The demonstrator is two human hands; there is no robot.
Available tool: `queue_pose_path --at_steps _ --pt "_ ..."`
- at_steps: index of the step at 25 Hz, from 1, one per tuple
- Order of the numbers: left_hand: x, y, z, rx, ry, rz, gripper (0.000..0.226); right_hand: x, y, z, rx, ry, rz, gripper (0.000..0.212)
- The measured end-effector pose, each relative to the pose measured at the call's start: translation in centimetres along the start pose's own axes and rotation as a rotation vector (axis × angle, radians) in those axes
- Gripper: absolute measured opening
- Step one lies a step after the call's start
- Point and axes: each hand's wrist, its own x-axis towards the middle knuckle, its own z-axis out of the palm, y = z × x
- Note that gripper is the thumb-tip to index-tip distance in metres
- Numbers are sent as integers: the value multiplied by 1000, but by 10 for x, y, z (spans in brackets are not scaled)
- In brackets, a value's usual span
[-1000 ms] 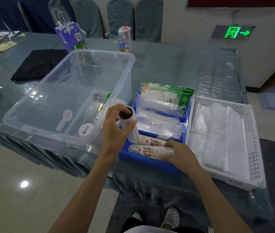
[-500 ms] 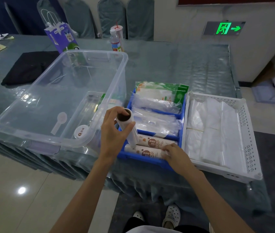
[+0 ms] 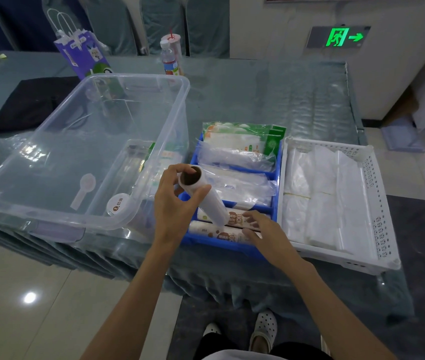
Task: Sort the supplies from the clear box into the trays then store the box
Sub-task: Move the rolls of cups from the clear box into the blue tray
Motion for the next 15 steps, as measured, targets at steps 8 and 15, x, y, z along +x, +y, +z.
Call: queue_pose_path --at_steps 8,15 --pt "-15 3 13 -245 -53 -82 50 1 -9 -5 79 84 -129 59" --pt "-17 -38 10 -205 -135 -151 47 8 2 -9 -49 83 -157 53"
